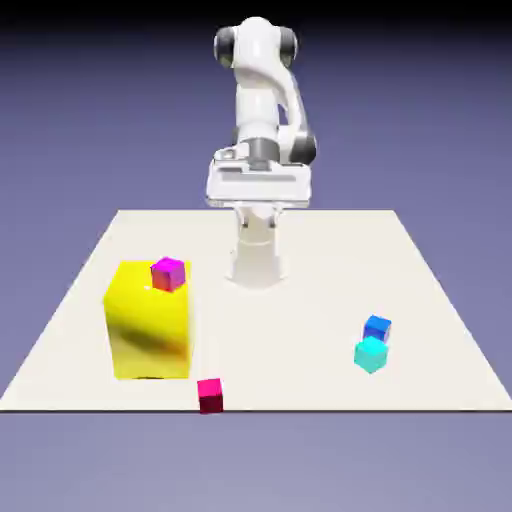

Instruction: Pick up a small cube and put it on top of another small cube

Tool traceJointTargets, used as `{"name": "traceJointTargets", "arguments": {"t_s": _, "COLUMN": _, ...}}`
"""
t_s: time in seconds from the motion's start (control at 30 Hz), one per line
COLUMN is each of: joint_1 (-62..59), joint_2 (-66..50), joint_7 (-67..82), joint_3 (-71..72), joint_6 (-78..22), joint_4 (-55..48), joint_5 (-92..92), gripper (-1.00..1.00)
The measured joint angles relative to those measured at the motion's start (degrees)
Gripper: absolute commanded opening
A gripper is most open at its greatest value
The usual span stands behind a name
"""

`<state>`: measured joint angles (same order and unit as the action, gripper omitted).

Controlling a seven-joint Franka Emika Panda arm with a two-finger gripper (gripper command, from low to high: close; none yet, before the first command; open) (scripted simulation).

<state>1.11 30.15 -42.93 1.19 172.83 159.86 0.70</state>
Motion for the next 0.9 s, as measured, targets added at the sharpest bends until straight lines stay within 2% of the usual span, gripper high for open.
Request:
{"name": "traceJointTargets", "arguments": {"t_s": 0.73, "joint_1": 7.7, "joint_2": -45.7, "joint_7": -8.7, "joint_3": 21.7, "joint_6": -21.4, "joint_4": -20.8, "joint_5": 12.7, "gripper": 0.00}}
{"name": "traceJointTargets", "arguments": {"t_s": 0.8, "joint_1": 7.9, "joint_2": -46.4, "joint_7": -8.8, "joint_3": 22.1, "joint_6": -21.8, "joint_4": -21.1, "joint_5": 12.9, "gripper": 0.00}}
{"name": "traceJointTargets", "arguments": {"t_s": 0.9, "joint_1": 11.3, "joint_2": -52.7, "joint_7": -12.1, "joint_3": 17.6, "joint_6": -16.9, "joint_4": -22.3, "joint_5": 17.4, "gripper": 0.00}}
